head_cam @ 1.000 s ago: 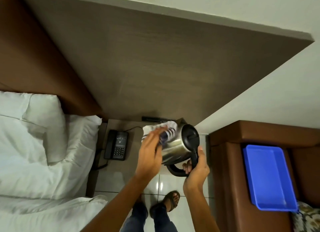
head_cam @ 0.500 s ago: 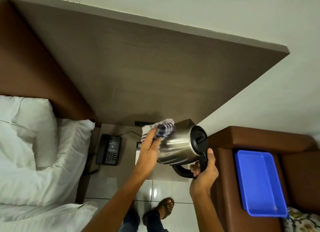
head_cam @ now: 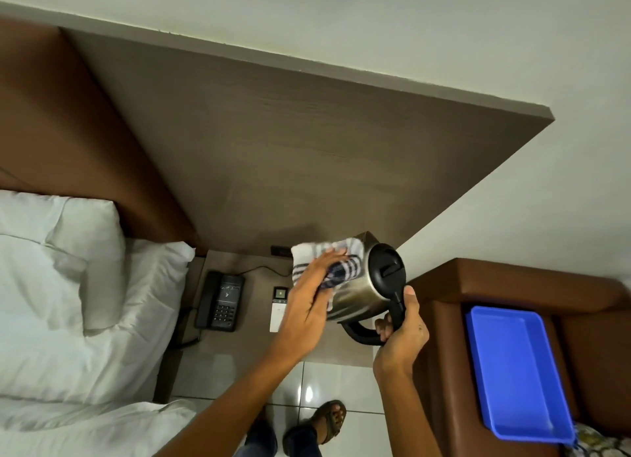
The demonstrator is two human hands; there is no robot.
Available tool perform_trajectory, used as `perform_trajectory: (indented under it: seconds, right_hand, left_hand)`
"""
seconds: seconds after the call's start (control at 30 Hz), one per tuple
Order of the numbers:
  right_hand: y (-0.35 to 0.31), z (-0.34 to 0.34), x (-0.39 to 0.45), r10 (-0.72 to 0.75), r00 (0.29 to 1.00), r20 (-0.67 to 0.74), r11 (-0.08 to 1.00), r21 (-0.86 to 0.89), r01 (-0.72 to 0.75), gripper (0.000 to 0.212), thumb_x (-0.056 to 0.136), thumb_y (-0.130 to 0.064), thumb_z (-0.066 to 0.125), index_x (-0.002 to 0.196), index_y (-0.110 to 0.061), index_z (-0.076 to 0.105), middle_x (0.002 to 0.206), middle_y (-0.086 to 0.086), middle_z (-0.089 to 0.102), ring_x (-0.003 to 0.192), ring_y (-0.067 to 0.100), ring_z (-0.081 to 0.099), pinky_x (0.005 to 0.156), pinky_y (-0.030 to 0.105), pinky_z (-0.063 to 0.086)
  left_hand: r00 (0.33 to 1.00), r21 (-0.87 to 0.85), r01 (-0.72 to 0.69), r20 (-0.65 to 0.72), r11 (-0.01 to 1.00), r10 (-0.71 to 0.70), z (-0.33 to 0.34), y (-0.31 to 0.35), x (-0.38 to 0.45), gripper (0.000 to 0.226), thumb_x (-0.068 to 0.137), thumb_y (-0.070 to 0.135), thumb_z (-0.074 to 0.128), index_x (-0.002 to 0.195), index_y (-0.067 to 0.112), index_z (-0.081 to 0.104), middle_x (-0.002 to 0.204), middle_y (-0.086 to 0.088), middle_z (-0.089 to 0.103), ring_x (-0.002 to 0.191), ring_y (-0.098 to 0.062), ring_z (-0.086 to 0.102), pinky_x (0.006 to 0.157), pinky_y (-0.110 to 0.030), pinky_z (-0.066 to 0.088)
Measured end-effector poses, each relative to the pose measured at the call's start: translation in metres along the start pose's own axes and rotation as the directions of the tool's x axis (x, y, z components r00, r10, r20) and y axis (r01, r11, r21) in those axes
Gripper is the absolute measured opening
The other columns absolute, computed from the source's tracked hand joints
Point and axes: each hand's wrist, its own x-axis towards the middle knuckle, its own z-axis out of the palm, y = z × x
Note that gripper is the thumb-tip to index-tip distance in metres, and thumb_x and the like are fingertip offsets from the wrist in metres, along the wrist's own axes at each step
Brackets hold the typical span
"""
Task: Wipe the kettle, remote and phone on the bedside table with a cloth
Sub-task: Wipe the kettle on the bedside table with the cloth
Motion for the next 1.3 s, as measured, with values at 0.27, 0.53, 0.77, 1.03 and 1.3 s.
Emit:
perform_trajectory:
  seconds: [0.27,0.53,0.77,1.03,1.3]
  right_hand:
    - [0.015,-0.02,-0.007,0.037,0.999,-0.035,0.998,0.046,-0.036,0.046,0.081,-0.063,0.078,0.063,-0.022,0.065,0.054,0.0,0.045,0.046,0.015,0.037,0.049,0.032,0.037]
    - [0.006,-0.019,-0.006,0.013,1.0,-0.006,1.0,0.015,-0.013,0.047,0.088,-0.058,0.076,0.062,-0.021,0.062,0.054,0.002,0.041,0.045,0.016,0.035,0.045,0.03,0.038]
    - [-0.001,-0.012,-0.011,0.012,1.0,0.026,0.994,0.107,-0.014,0.046,0.091,-0.057,0.073,0.059,-0.025,0.061,0.051,-0.002,0.043,0.044,0.013,0.037,0.047,0.03,0.038]
    - [-0.001,-0.014,-0.02,0.079,0.992,0.093,0.961,0.259,-0.101,0.049,0.092,-0.059,0.07,0.065,-0.022,0.052,0.049,-0.003,0.04,0.045,0.013,0.034,0.048,0.03,0.037]
    - [-0.001,-0.008,-0.018,0.077,0.994,0.078,0.969,0.227,-0.093,0.05,0.092,-0.059,0.07,0.067,-0.019,0.054,0.048,-0.001,0.037,0.043,0.015,0.032,0.046,0.03,0.035]
  left_hand:
    - [0.981,0.109,0.176,0.068,0.978,-0.184,-0.009,-0.005,0.034,0.039,0.102,0.039,0.042,0.14,0.042,0.054,0.14,0.008,0.063,0.129,-0.011,0.059,0.113,-0.047,0.047]
    - [0.977,0.034,0.166,-0.143,0.986,-0.159,0.004,-0.002,0.006,0.039,0.109,0.016,0.045,0.146,0.022,0.055,0.137,0.003,0.066,0.128,-0.007,0.06,0.112,-0.046,0.049]
    - [0.958,0.296,-0.286,0.08,0.911,0.275,0.007,-0.006,-0.014,0.055,0.103,0.012,0.039,0.155,0.029,0.041,0.165,0.012,0.039,0.157,-0.016,0.029,0.13,-0.045,0.021]
    - [0.9,0.406,-0.421,0.08,0.811,0.428,0.008,0.009,0.002,0.054,0.098,0.004,0.043,0.15,0.018,0.051,0.16,0.001,0.048,0.154,-0.019,0.037,0.126,-0.054,0.027]
    - [0.924,0.387,-0.375,0.081,0.843,0.374,-0.006,-0.004,-0.019,0.053,0.094,-0.005,0.045,0.144,0.011,0.056,0.157,-0.001,0.051,0.154,-0.021,0.036,0.126,-0.055,0.028]
